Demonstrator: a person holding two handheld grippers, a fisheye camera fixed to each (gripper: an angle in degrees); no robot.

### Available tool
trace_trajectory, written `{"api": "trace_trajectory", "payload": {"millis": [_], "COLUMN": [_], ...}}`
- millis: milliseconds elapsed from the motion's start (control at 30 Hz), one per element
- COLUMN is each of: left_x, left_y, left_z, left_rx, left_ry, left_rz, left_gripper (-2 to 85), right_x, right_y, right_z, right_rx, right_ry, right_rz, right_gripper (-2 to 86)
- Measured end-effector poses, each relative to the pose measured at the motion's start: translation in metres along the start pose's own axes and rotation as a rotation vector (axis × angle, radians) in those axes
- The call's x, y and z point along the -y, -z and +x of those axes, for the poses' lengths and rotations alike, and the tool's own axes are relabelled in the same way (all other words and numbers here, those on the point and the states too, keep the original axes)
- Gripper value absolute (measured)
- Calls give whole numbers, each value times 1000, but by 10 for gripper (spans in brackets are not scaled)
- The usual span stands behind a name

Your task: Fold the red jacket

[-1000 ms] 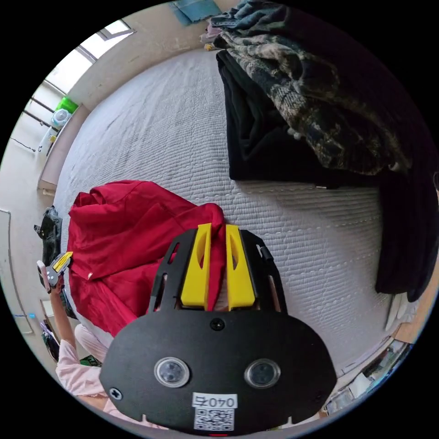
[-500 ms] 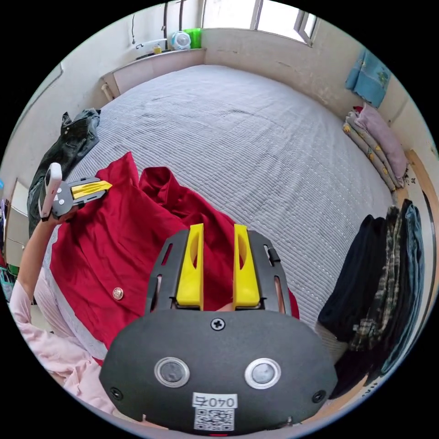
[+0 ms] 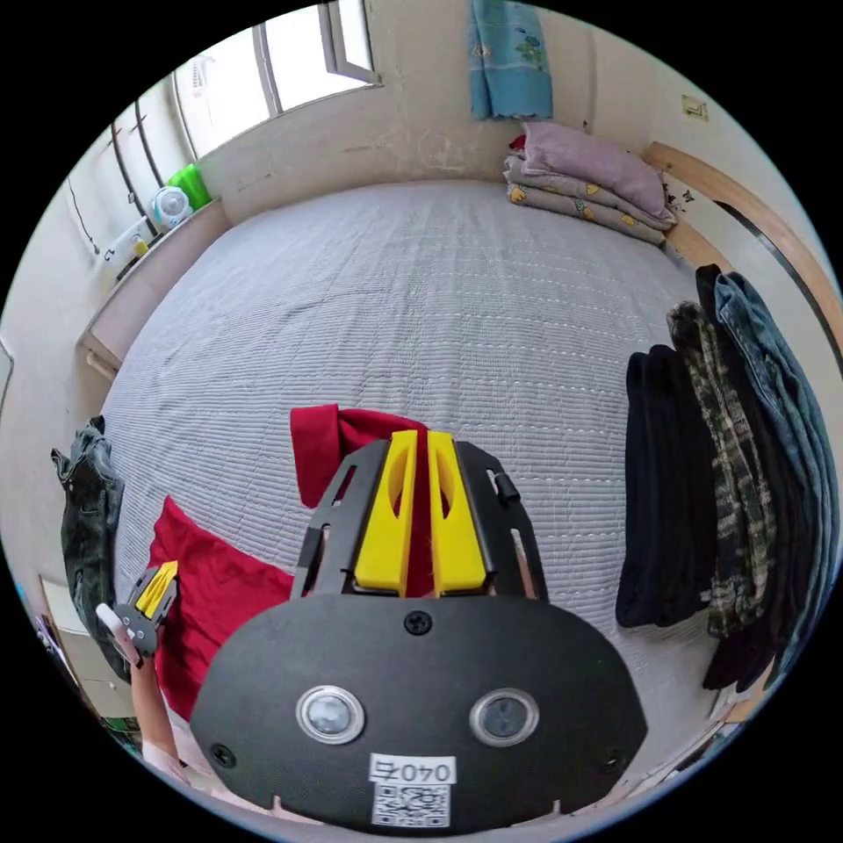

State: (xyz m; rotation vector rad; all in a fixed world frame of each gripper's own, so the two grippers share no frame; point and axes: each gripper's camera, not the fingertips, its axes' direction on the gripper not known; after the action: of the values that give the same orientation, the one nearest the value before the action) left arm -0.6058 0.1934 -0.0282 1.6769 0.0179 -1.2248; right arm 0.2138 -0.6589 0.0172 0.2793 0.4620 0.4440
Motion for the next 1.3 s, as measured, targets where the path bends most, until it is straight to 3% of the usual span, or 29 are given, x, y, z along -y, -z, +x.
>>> {"api": "trace_trajectory", "payload": {"millis": [100,300,533,767,833,933,1100,1300], "left_x": [-1,-3,-6,-7,-7,-8,-3,21], "left_y": [2,6,11,22,25,30,66,68], "left_z": [11,28,39,30,28,28,12,11], "left_rx": [63,153,208,137,123,117,341,187], "left_ry": [-32,-74,-94,-46,-35,-27,67,77], "left_rz": [5,17,25,27,28,31,125,76], "left_gripper": [-11,-11,-10,-12,-12,-11,-9,-9], "right_x": [-1,-29,-49,-56,-79,-138,-219,-257], "right_y": [-2,-8,-92,-76,-44,10,45,9], "right_z": [22,8,-22,6,14,31,67,87], "right_rx": [37,36,-88,8,75,22,-162,-200], "right_ry": [-13,115,198,2,50,149,253,216], "right_rz": [-83,-107,-413,-196,-124,-39,-111,-188], "right_gripper": [82,40,-9,-10,-10,-10,-10,-10]}}
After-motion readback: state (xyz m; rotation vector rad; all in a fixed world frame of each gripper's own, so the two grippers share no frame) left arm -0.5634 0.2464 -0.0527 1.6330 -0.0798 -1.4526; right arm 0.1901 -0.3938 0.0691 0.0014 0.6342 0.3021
